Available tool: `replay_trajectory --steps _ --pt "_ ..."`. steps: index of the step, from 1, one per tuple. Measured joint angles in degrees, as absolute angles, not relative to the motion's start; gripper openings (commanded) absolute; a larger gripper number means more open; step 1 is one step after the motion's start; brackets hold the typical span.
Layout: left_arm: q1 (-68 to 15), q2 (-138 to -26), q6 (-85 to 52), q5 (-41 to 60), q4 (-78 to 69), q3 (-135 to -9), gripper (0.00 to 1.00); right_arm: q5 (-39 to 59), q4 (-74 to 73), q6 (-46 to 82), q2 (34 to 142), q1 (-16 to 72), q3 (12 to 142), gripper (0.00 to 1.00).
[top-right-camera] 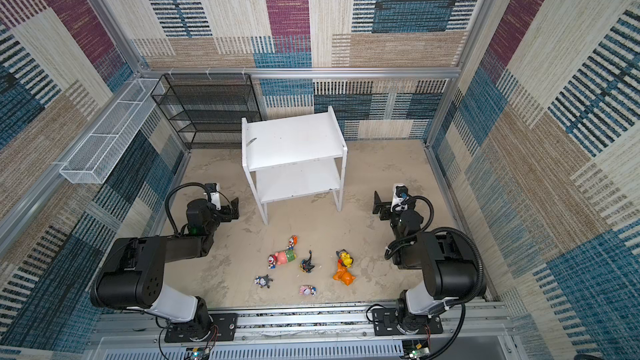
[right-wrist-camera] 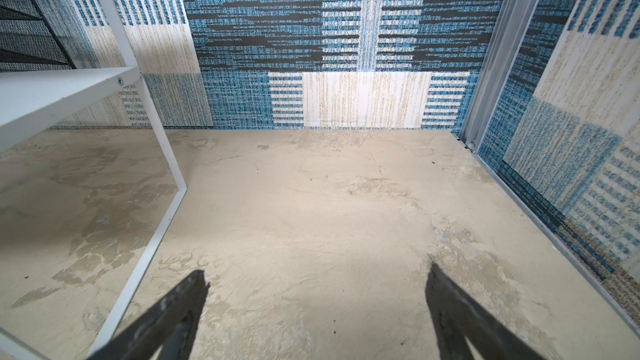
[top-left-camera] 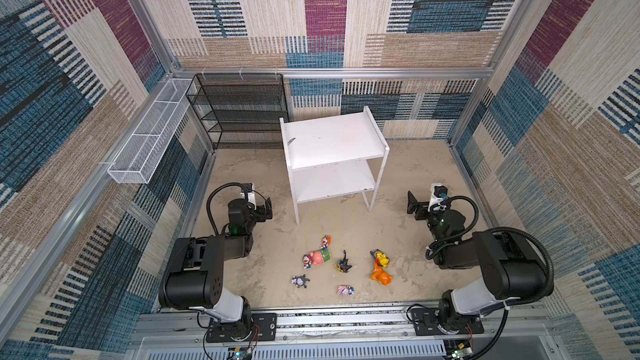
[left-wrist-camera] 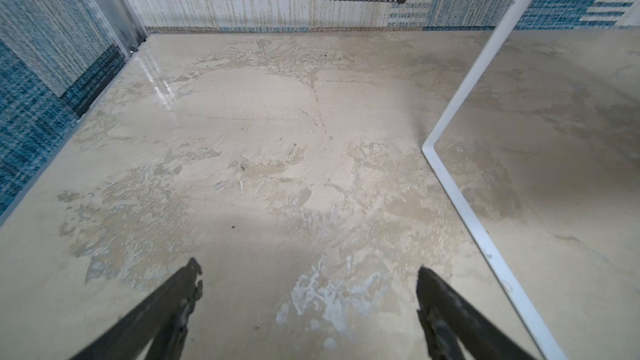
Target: Place and organize the plastic toys onto the shelf
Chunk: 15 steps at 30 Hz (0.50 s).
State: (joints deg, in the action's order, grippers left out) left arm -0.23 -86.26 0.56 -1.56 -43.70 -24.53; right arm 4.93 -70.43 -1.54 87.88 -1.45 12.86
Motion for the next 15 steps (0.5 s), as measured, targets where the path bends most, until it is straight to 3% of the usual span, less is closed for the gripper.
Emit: replay_trajectory --steps 4,8,15 --pt "-2.83 -81.54 0.47 -8.12 -38.54 -26.83 0.99 4.93 -70.43 -1.54 87.88 -1.45 12.86 0.99" --pt "-8.45 -78.59 -2.00 -21.78 -28.51 -31.97 0.99 4.93 -70.43 -1.54 87.88 -1.45 12.86 0.99" --pt "-23.75 -75.83 -17.23 -50.57 4.14 -43.70 0.99 4.93 -70.43 -1.54 87.88 -1.45 12.86 0.99"
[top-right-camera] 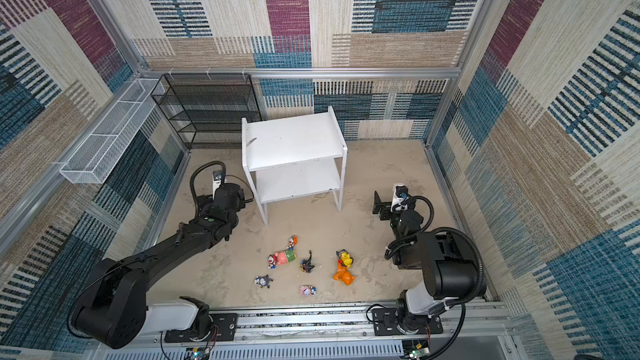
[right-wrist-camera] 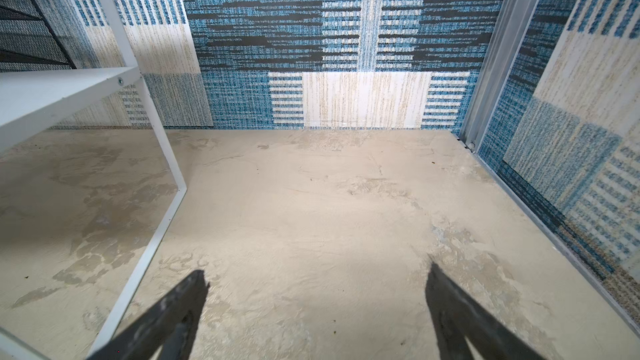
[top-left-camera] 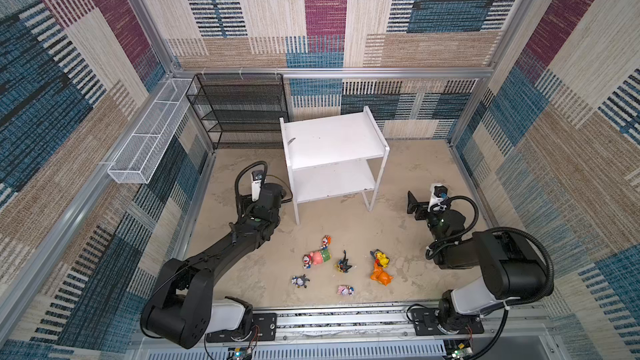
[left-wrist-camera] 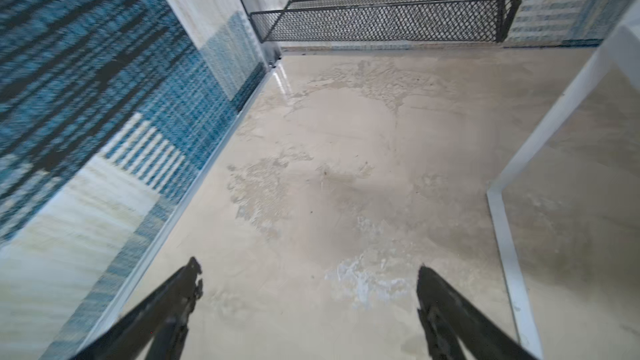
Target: Place and organize the plastic toys onto the shelf
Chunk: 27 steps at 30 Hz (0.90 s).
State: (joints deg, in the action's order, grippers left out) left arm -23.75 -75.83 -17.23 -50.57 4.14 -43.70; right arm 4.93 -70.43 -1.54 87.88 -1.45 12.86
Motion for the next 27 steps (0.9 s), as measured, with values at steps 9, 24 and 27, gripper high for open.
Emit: replay_trajectory --steps 9,24,27 --pt "-26.48 -65.49 -36.23 -50.17 36.99 -45.52 0.99 3.95 -58.41 -1.98 82.35 0.05 20.64 0.99" --pt "-27.97 -50.06 -32.71 -22.83 49.93 -47.68 0.99 -2.13 2.61 11.22 68.23 13.98 41.47 1.00" --pt "-28.80 -51.40 -30.22 -17.41 48.86 -48.77 0.99 -2.04 10.28 13.50 64.95 18.52 41.71 1.00"
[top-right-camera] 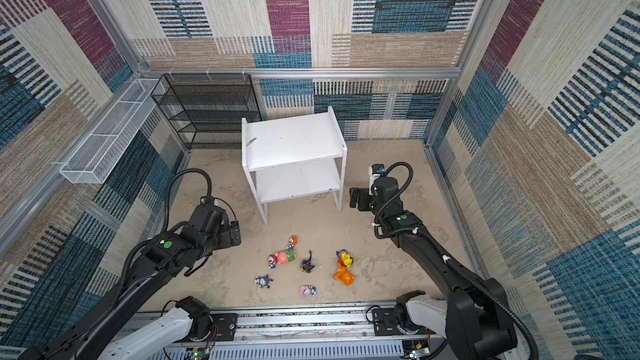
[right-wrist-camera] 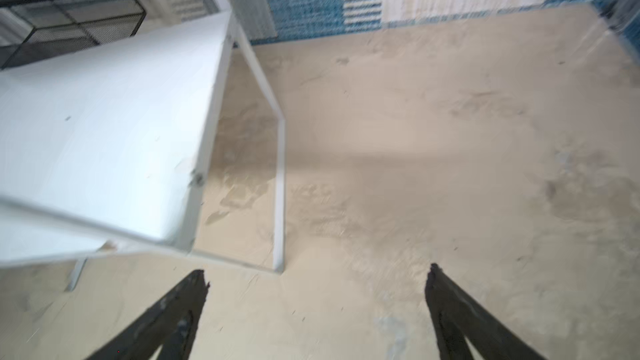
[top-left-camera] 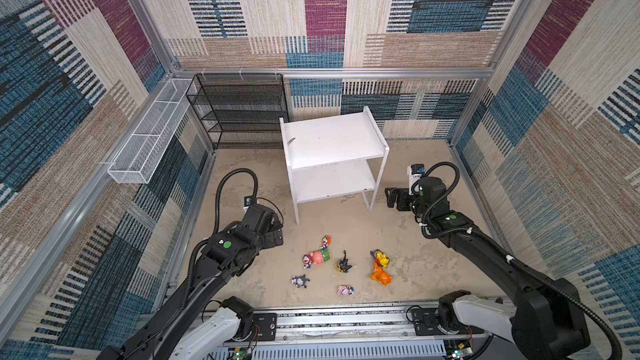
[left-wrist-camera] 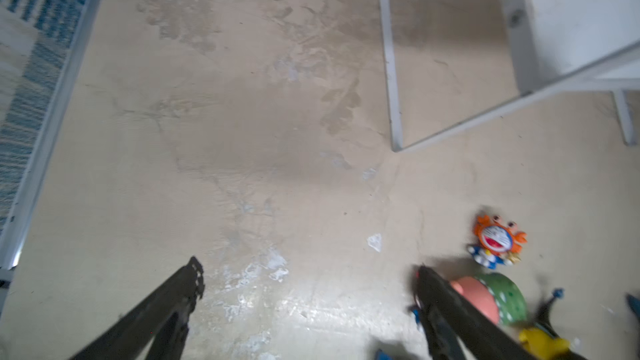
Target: Place and organize the plastic toys onto the shelf
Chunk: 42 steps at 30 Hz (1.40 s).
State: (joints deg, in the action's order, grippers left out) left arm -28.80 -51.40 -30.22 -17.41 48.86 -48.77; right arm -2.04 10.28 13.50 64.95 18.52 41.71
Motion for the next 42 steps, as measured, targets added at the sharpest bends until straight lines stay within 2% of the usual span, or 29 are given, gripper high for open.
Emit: replay_trajectory --steps 6,16,22,35,42 --pt "-29.04 -52.73 -25.47 -9.96 41.76 -47.66 0.99 -0.93 17.23 14.81 57.10 25.34 39.16 1.00" --pt "-29.04 -56.66 -23.81 -12.25 29.67 -46.37 0.99 5.72 17.63 11.92 52.42 41.15 34.76 1.00" --pt "-28.99 -60.14 -22.24 -14.57 25.12 -47.44 0.99 5.48 15.16 12.82 52.36 47.20 31.57 1.00" --pt "-23.53 -64.73 -20.16 -17.61 22.79 -50.98 0.99 5.45 9.41 15.90 56.93 52.97 28.86 1.00" --pt "-23.38 -57.95 -20.21 -14.39 24.82 -49.74 0.99 6.04 8.45 17.96 59.44 54.63 28.49 1.00"
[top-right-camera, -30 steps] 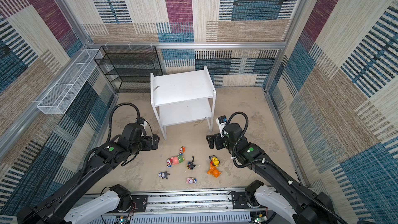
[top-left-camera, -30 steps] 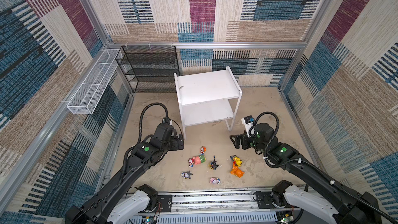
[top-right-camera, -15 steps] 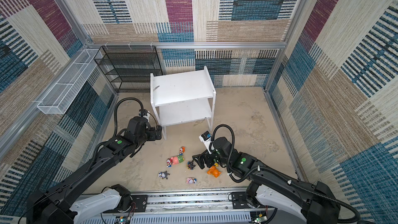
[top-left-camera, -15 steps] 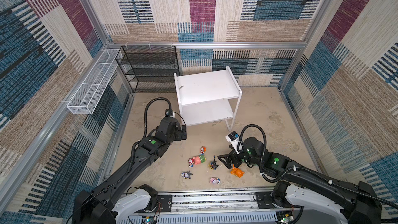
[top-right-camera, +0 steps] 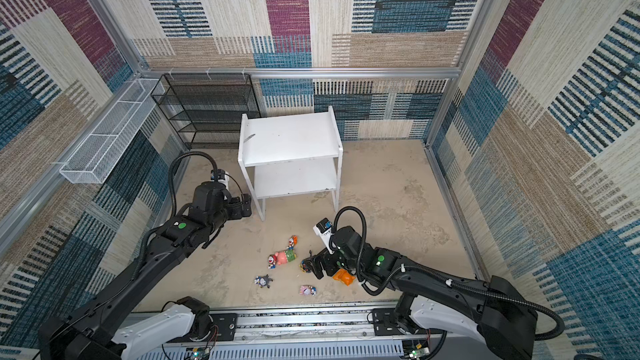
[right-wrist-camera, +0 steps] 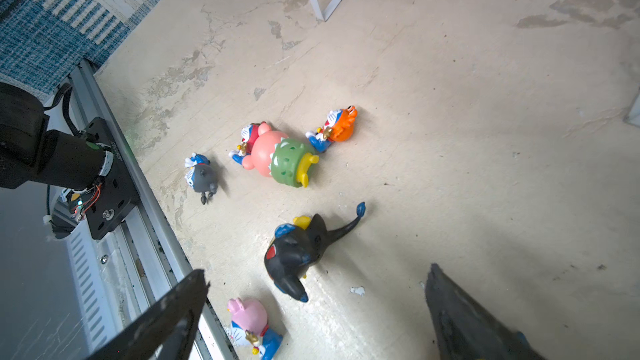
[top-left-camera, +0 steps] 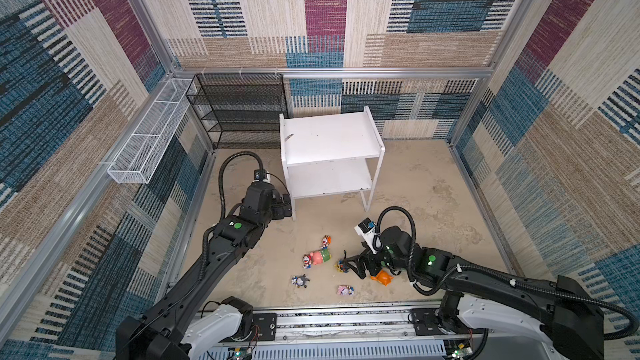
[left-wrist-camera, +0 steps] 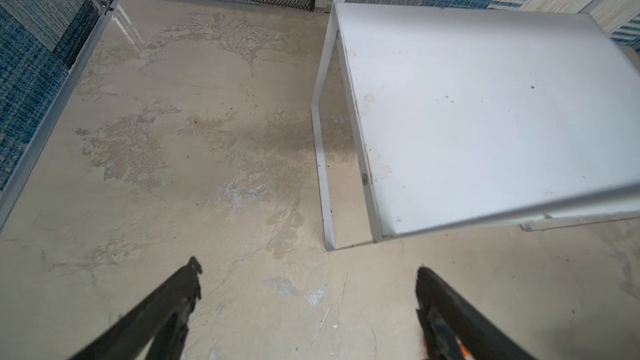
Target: Place and organize the plastic toys onto the shelf
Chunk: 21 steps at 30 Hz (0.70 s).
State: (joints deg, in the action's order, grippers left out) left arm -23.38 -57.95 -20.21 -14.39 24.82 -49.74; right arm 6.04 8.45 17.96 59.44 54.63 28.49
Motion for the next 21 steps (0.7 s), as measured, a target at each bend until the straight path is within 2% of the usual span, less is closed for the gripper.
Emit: replay_trajectory --steps 11,21 --pt "-23.40 -48.51 -22.83 -8.62 38.09 -47.22 0.99 6.66 8.45 20.05 67.53 57.56 32.38 1.00" --pt "-23.40 -43.94 -24.23 -5.74 41.32 -46.35 0.99 3.31 11.46 23.73 74.28 59.40 36.69 0.99"
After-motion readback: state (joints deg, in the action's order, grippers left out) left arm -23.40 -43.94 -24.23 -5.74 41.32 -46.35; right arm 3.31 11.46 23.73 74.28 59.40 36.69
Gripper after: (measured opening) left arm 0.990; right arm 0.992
